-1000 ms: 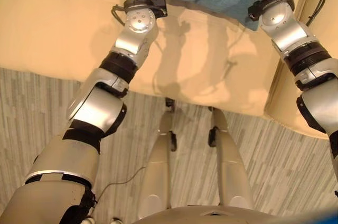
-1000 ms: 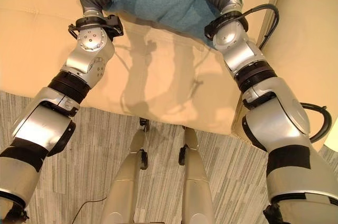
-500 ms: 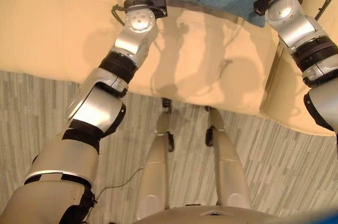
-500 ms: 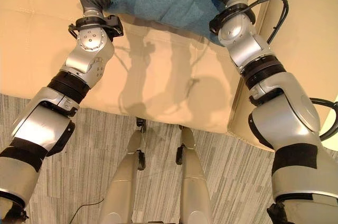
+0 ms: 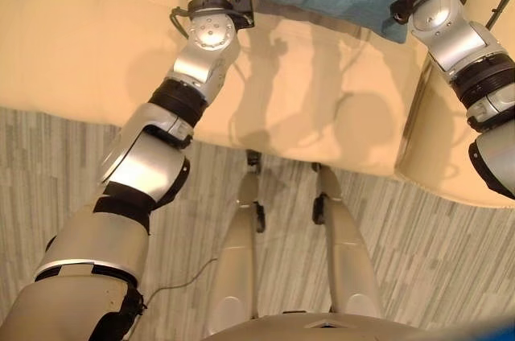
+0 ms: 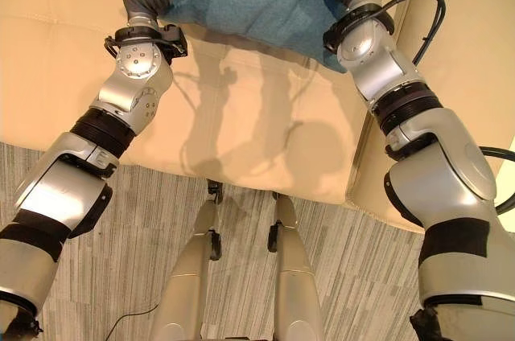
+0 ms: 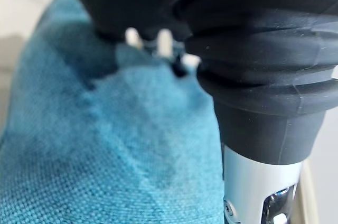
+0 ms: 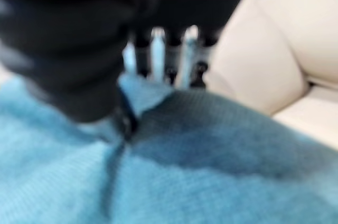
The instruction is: Pick up all the scattered cushions and arrange them neatly on the sofa.
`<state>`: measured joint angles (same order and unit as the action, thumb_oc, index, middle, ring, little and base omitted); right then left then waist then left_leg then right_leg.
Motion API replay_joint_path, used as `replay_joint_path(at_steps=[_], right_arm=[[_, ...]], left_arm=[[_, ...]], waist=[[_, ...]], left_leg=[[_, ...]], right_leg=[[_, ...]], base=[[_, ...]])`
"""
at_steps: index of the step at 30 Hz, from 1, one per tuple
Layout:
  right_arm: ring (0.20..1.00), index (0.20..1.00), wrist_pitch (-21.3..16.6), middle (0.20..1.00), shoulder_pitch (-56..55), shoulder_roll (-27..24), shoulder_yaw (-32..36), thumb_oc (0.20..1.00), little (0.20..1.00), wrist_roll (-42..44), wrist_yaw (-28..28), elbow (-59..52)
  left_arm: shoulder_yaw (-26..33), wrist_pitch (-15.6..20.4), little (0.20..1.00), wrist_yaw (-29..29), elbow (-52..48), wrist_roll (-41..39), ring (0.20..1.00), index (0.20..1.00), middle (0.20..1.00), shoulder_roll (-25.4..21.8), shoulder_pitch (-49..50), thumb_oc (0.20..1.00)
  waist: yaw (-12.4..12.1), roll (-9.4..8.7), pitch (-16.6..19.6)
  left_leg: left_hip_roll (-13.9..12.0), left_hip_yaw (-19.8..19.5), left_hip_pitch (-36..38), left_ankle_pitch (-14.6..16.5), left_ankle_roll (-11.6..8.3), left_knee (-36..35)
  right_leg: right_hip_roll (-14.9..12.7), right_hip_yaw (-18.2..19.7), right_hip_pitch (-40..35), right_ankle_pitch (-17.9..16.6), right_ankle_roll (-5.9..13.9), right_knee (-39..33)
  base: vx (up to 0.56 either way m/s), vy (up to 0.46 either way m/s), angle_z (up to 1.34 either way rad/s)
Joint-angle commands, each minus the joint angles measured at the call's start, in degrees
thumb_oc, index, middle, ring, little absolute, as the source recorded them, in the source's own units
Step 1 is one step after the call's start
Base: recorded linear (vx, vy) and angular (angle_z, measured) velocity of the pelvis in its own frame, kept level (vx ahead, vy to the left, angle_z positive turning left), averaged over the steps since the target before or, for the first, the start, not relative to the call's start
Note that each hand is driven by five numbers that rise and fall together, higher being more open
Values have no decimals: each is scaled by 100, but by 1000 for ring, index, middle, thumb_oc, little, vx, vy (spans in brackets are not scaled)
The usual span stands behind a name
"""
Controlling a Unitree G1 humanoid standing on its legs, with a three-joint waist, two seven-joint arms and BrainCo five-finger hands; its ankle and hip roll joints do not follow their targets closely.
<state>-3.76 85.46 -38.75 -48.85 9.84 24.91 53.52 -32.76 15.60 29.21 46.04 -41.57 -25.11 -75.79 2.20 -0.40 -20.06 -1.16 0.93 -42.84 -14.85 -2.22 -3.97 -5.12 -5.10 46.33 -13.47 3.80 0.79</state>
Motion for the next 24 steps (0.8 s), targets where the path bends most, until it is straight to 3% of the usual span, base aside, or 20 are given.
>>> replay_joint_path(at_steps=[1, 6, 12, 13, 14, 24], right_arm=[[200, 200, -222, 200, 1751, -521, -107, 200, 200, -79, 214, 304], [200, 200, -237, 200, 1654, -496, -6, 200, 200, -23, 246, 313], [200, 200, -263, 200, 1016, -115, 234, 200, 200, -207, 122, 4], [445, 445, -295, 445, 833, -2, 349, 445, 445, -125, 58, -25], [1000, 1000, -290, 1000, 786, 85, 357, 1000, 1000, -105, 7, -19], [1000, 1000, -323, 1000, -97, 539, 660, 1000, 1000, -385, -268, -559]], left_arm=[[-242, 462, 1000, -414, -415, 79, 1000, 1000, 1000, 340, -784, 1000], [-206, 442, 1000, -416, -527, 73, 1000, 1000, 1000, 556, -556, 1000], [-116, 328, 1000, -368, -397, 386, 1000, 1000, 1000, 248, -478, 1000], [-59, 306, 1000, -357, -317, 413, 1000, 1000, 1000, 148, -461, 1000], [-25, 297, 1000, -347, -236, 437, 1000, 1000, 1000, 79, -460, 1000], [456, 112, 1000, -303, 151, 856, 1000, 1000, 1000, -826, 3, 1000]], waist=[[18, -176, 24], [29, -205, -48], [36, -133, -127], [34, -109, -136], [31, -95, -144], [21, 46, -183]], left_leg=[[165, -154, 439, 250, -397, -103], [126, -161, 366, 221, -420, -103], [93, -145, 251, 198, -409, -103], [94, -142, 240, 198, -407, -103], [90, -140, 231, 194, -407, -103], [71, -108, 201, 184, -385, -103]], right_leg=[[146, -101, -558, -47, 511, -539], [177, -152, -489, -61, 514, -545], [207, -155, -328, -77, 497, -536], [212, -148, -308, -77, 495, -531], [215, -147, -294, -73, 489, -530], [226, -124, -234, -58, 448, -515]], base=[[-8, -32, 1], [-5, -21, 0], [-6, -16, -6], [-9, 1, -6], [-7, -5, -6], [-1, -2, -5]])
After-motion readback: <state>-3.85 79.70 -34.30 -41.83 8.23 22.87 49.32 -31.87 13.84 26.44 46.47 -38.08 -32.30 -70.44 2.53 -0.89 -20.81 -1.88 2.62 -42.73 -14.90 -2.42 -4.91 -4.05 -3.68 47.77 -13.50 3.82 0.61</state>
